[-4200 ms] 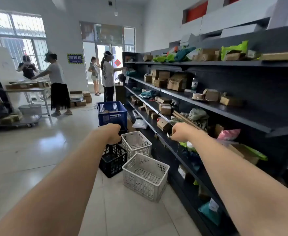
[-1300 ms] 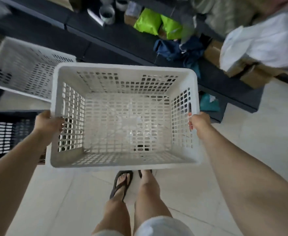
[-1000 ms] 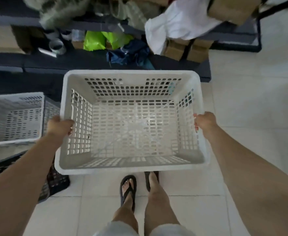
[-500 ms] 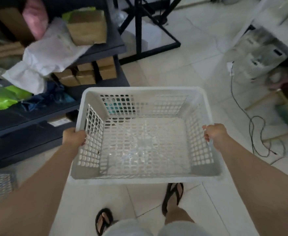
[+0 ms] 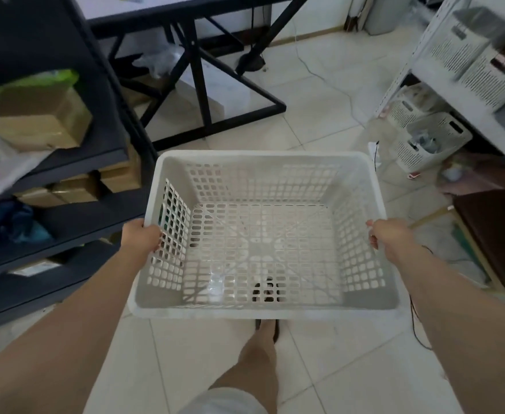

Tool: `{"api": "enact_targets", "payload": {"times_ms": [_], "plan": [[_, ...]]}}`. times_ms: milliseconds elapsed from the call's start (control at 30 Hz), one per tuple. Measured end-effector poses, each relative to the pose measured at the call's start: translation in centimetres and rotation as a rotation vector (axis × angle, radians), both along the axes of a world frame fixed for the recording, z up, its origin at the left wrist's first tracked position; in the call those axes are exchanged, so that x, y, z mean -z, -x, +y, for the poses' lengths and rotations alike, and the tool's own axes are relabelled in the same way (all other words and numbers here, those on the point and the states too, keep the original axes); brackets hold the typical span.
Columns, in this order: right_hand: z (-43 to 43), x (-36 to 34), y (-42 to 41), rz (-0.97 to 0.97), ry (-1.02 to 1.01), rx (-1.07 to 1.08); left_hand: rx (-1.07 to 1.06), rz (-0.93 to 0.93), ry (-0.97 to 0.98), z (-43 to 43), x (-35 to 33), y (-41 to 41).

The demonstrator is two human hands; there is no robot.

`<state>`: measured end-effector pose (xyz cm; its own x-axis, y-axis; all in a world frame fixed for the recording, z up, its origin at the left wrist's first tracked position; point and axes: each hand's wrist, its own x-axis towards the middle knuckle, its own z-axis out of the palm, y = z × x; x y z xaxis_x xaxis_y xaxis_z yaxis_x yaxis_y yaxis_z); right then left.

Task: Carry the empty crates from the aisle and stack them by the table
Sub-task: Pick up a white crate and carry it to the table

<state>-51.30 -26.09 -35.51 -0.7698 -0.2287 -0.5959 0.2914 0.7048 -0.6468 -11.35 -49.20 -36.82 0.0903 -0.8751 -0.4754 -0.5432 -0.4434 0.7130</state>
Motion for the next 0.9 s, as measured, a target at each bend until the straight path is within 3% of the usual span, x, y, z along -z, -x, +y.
{"api": "enact_targets", "payload": {"times_ms": [500, 900], "plan": [[-30.4, 0.8, 19.2, 0.01, -0.017, -0.176, -0.171, -0.095, 0.007, -23.9, 0.3, 17.5], [-53.9, 11.6, 30.1, -0.049, -0.083, -0.295, -0.307, -0.131, -0.102, -39.5, 8.9, 26.3]]}}
